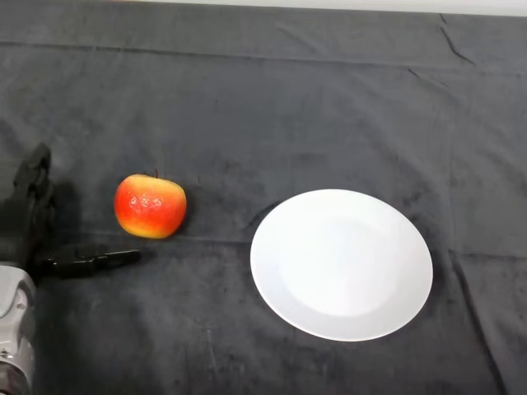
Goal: Move the apple to the plate
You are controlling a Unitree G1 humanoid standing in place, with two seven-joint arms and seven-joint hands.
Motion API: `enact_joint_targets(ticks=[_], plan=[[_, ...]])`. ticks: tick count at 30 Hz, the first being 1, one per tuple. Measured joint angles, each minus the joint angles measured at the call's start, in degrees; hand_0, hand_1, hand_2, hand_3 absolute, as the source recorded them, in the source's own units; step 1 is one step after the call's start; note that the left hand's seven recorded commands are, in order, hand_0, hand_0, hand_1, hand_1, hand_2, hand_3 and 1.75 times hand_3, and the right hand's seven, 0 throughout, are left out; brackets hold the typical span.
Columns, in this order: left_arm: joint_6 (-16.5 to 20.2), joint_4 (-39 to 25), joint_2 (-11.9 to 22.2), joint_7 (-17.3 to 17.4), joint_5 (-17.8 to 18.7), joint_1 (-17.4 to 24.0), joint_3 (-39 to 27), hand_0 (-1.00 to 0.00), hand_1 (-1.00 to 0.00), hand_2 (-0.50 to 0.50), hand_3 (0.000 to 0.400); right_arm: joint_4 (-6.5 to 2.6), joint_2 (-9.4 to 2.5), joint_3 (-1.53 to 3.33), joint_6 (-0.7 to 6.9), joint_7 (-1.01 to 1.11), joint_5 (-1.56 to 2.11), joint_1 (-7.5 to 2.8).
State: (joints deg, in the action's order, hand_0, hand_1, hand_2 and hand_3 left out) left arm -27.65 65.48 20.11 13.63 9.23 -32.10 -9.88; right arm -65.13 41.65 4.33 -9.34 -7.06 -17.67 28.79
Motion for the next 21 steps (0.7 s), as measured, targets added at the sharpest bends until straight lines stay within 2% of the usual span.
enact_joint_targets(ticks=[6,21], plan=[[-0.2,0.0,-1.8,-1.1,-1.1,-0.9,1.2,0.0,0.0,0.0,0.0,0.04,0.0,-0.01,0.0,0.0,0.0,0.0],[-1.2,0.0,-3.0,-2.3,-2.8,-1.5,4.6,0.0,0.0,0.0,0.0,0.08,0.06,-0.03,0.0,0.0,0.01,0.0]])
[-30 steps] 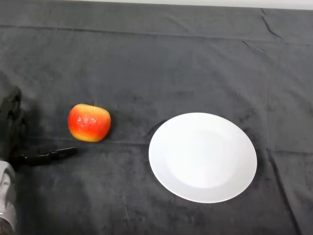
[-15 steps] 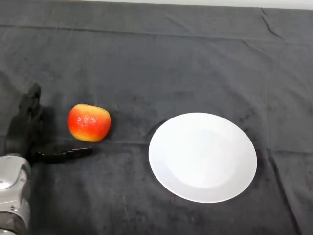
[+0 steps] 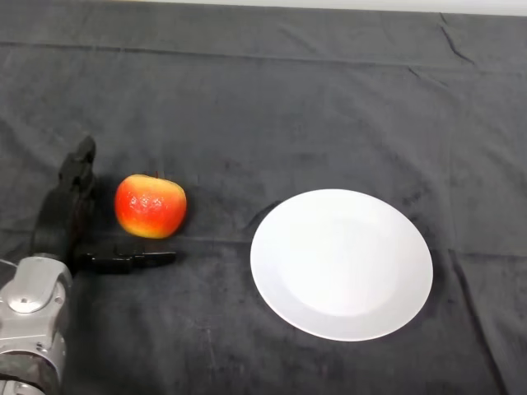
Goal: Move the apple to the plate
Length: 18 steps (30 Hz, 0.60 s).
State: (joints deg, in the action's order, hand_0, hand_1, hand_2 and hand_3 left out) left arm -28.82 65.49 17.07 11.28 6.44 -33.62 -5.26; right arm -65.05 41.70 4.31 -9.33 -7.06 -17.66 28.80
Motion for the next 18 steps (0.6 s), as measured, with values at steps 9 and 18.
enact_joint_targets(ticks=[9,18], plan=[[-0.1,0.0,-1.6,-0.2,-0.2,-1.2,2.4,0.0,0.0,0.0,0.0,0.03,0.02,-0.01,0.0,0.0,0.0,0.0],[-0.9,0.0,-2.9,-0.3,-0.3,-1.3,4.4,-0.37,-0.12,-0.12,0.147,0.07,0.03,-0.02,0.0,0.0,0.02,0.01]])
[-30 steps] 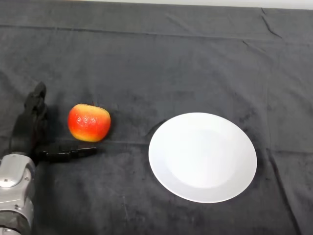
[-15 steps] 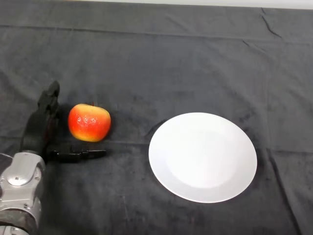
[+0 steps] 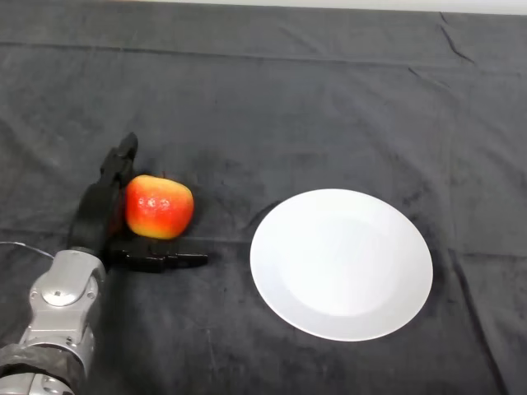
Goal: Move the apple to the plate
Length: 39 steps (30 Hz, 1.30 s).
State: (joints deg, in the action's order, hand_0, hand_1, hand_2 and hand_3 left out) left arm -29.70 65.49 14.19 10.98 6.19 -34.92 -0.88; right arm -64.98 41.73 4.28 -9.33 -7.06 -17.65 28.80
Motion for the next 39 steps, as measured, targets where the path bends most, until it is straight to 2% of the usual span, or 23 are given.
enact_joint_targets(ticks=[1,2,3,4,5,13,33,39], plan=[[0.0,0.0,0.0,0.0,0.0,0.0,0.0,-0.63,-0.51,-0.06,0.253,0.0,0.0,0.0,0.0,0.0,0.0,0.0],[-0.1,0.0,0.0,0.0,0.0,0.0,0.1,-0.86,-0.75,-0.06,0.345,0.0,0.0,0.0,0.0,0.0,0.0,0.0],[-0.1,0.0,0.0,0.0,0.0,0.0,0.1,-0.9,-0.78,-0.06,0.361,0.0,0.0,0.0,0.0,0.0,0.0,0.0],[-0.2,0.0,0.0,0.0,0.0,0.0,0.1,-1.0,-0.89,-0.06,0.4,0.0,0.01,0.0,0.0,0.0,0.0,0.0],[-0.3,0.0,0.0,0.0,0.0,0.0,0.1,-1.0,-0.92,-0.04,0.4,0.0,0.01,0.0,0.0,0.0,0.0,0.0],[-0.8,0.0,0.1,0.0,0.0,-0.1,0.2,-1.0,-0.99,0.0,0.4,0.0,0.02,0.0,0.0,0.0,-0.01,0.0],[-1.0,0.0,0.2,-0.1,0.0,-0.6,1.4,-1.0,-1.0,0.0,0.4,0.0,0.02,0.0,0.0,0.0,-0.01,0.0],[-1.1,0.0,0.0,-0.3,-0.5,-2.6,2.2,-1.0,-1.0,0.0,0.4,0.0,0.02,-0.01,0.0,0.0,-0.01,0.01]])
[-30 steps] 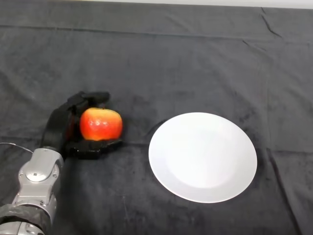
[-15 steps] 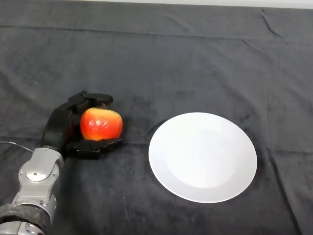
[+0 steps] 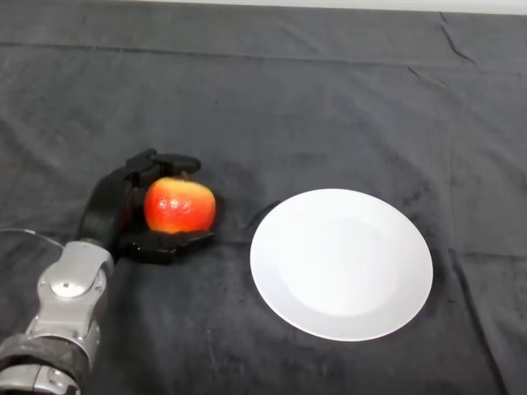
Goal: Move the apple to the plate
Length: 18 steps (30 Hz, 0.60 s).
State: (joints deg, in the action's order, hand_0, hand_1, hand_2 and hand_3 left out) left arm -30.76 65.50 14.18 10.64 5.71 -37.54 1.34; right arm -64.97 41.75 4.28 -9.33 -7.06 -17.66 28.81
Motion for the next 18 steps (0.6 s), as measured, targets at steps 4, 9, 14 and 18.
enact_joint_targets(ticks=[4,9,14,18], plan=[[-0.2,0.0,0.0,-0.2,-0.3,-2.6,0.2,-1.0,-1.0,0.0,0.4,0.0,0.0,-0.05,0.0,0.0,0.01,0.01],[-1.3,0.0,-0.6,-0.7,-0.8,-4.3,0.7,-1.0,-1.0,0.0,0.4,0.0,0.0,-0.12,0.0,0.0,0.01,0.01],[-2.0,0.0,-1.8,-1.1,-1.6,-4.3,2.3,-1.0,-1.0,0.0,0.4,0.0,0.02,-0.14,-0.01,0.0,0.0,0.01],[-2.3,0.0,-3.3,-1.6,-2.1,-4.3,4.0,-1.0,-1.0,0.0,0.4,0.0,0.01,-0.2,-0.01,0.0,0.01,0.03]])
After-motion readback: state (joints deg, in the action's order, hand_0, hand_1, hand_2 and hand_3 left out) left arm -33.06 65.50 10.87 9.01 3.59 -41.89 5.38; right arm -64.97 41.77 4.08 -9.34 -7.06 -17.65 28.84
